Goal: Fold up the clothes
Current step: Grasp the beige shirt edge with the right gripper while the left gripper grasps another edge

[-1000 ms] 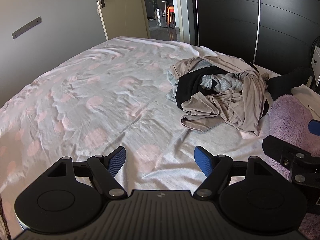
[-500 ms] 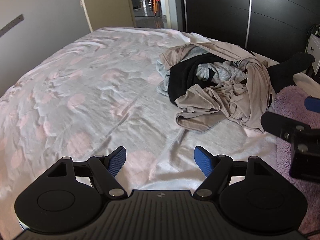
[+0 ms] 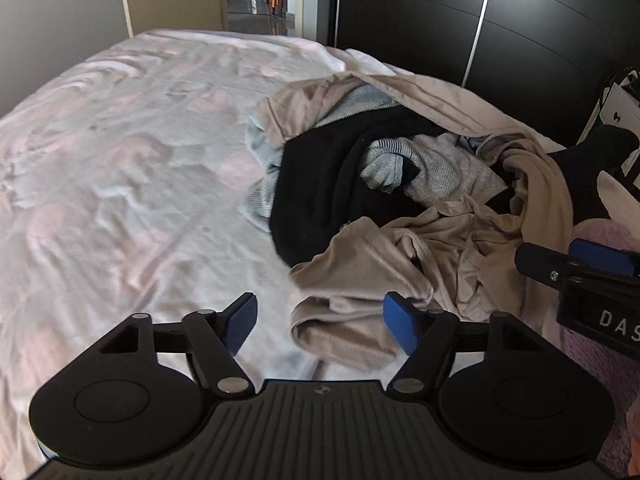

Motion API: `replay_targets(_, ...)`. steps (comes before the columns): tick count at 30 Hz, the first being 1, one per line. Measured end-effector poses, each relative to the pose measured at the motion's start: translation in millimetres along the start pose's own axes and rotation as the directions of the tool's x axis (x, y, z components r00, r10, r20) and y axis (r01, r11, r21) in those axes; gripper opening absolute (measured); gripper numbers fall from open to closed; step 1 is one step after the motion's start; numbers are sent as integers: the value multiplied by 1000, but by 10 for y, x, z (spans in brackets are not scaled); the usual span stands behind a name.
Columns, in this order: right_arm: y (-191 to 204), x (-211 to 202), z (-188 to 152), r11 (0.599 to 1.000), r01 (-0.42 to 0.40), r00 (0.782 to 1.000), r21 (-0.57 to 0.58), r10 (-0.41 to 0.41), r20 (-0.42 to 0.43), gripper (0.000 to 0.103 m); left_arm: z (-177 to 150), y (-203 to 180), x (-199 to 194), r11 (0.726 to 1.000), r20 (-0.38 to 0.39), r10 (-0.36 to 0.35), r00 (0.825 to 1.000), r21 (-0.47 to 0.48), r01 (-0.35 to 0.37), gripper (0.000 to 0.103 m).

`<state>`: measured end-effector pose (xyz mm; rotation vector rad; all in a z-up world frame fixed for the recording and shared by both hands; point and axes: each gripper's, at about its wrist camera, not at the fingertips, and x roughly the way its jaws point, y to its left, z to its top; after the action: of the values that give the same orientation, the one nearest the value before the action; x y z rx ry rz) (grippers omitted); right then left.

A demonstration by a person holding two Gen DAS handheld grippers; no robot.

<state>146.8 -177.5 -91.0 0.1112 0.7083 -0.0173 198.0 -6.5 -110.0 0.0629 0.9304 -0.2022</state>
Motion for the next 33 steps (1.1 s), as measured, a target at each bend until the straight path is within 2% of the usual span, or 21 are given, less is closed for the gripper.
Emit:
replay_targets(2,-31,89,5,1000,11,1000,15,-11,-5,55,32,10,157,999,-28,-37,999,-13,37,45)
replay_targets(5,-26,189,8,999,31,1000,8,-31,-4,40,48,57,277,993,-47,-93,995,-73,89,28)
replay_targets(6,-17,204,8,999,38,999,4,-38,1,25,52,55,278,992,-47,-101,994,-76,97,25)
replay_targets(7,-3,208,5,999,49,999,-5,-49,6,18,59,42,255,993,-44,-103,994,-69,99,16)
replay_targets(8,18,195,1,998,58,998,-17,-58,12,18,64,31,227,993,-41,-105,994,-63,102,10)
replay_targets(10,93,118,-18,997,65,997,-50,-63,42,12,72,24,110,993,-30,-108,994,-58,106,7)
replay_targets(14,372,-157,-89,988,33,995,-149,-19,95,11,33,130,-268,992,19,-102,995,-78,103,5)
replay_targets(18,606,-462,-159,984,-66,993,-163,81,89,10,-100,383,-768,992,68,-47,997,-113,54,4)
replay_targets(21,879,-763,-218,966,-165,979,-199,184,84,10,-247,641,-1206,989,104,23,994,-145,-7,4)
replay_targets(24,1204,-1064,-299,928,-284,949,-242,308,66,10,-444,940,-1674,980,132,103,986,-182,-78,4)
replay_targets(27,1557,-1380,-414,864,-409,898,-295,438,37,10,-699,1255,-2100,960,136,200,970,-227,-166,4)
replay_targets(30,1912,-1636,-586,788,-516,839,-336,544,-14,10,-1008,1553,-2435,922,116,306,945,-283,-263,4)
replay_targets(33,2268,-1834,-774,711,-590,786,-383,614,-71,10,-1350,1880,-2663,870,71,388,919,-358,-339,4)
